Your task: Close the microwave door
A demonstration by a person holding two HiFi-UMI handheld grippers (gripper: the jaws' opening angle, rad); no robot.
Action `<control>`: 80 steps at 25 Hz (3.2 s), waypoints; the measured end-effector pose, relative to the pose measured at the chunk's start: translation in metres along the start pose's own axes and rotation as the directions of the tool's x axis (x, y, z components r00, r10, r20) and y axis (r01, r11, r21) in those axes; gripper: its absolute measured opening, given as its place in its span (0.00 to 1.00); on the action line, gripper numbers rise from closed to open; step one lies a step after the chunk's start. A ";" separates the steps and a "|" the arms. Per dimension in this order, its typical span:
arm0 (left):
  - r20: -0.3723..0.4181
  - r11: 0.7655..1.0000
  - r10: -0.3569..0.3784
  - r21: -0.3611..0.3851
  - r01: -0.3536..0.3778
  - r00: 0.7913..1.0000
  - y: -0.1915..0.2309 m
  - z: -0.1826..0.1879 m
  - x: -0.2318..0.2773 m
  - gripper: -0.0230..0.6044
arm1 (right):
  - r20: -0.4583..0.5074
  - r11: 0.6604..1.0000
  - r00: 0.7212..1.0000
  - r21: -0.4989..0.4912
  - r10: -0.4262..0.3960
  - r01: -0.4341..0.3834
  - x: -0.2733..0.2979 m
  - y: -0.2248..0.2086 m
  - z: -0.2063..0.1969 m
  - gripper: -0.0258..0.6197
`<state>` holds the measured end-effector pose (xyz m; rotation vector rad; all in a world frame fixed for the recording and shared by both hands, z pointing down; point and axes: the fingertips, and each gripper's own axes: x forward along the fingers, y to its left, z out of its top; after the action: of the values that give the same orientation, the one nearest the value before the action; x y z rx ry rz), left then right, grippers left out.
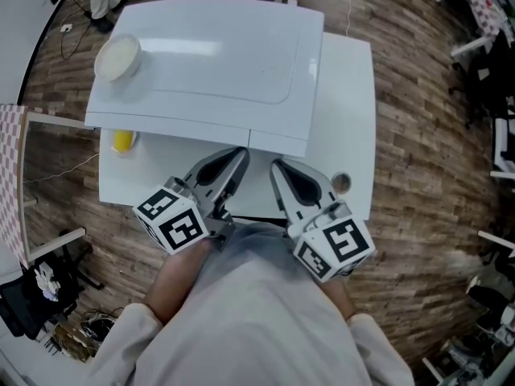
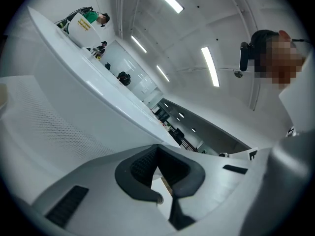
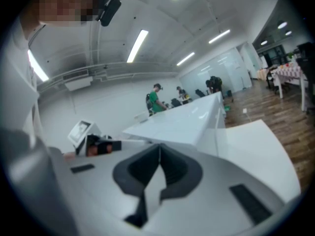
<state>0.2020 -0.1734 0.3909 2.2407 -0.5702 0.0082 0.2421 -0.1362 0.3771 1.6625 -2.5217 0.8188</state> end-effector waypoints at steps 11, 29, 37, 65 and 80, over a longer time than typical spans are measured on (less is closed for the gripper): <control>0.004 1.000 0.029 -0.004 -0.029 1.000 -0.003 0.000 -0.006 0.06 | 0.028 1.000 1.000 0.002 -0.001 0.001 -0.011 0.006 0.004 0.08; 0.018 0.995 0.017 0.096 -0.019 1.000 -0.027 0.016 -0.036 0.06 | 0.072 0.993 0.995 -0.088 -0.073 0.079 -0.016 0.042 0.005 0.08; 0.035 0.995 -0.020 0.095 0.016 0.999 -0.036 0.024 -0.083 0.06 | 0.103 0.985 0.983 -0.074 -0.150 0.158 -0.020 0.074 -0.004 0.08; 0.012 0.980 -0.101 0.172 0.098 0.995 -0.054 -0.024 -0.211 0.06 | 0.139 0.948 0.952 -0.131 -0.271 0.289 -0.062 0.198 -0.060 0.08; 0.031 0.970 -0.150 0.196 0.141 0.988 -0.060 -0.013 -0.224 0.06 | 0.160 0.977 0.971 -0.091 -0.177 0.193 -0.073 0.206 -0.038 0.08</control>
<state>0.0270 -0.0406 0.3142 2.4729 -0.4433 -0.0654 0.0865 0.0038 0.3033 1.9555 -2.4023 0.5527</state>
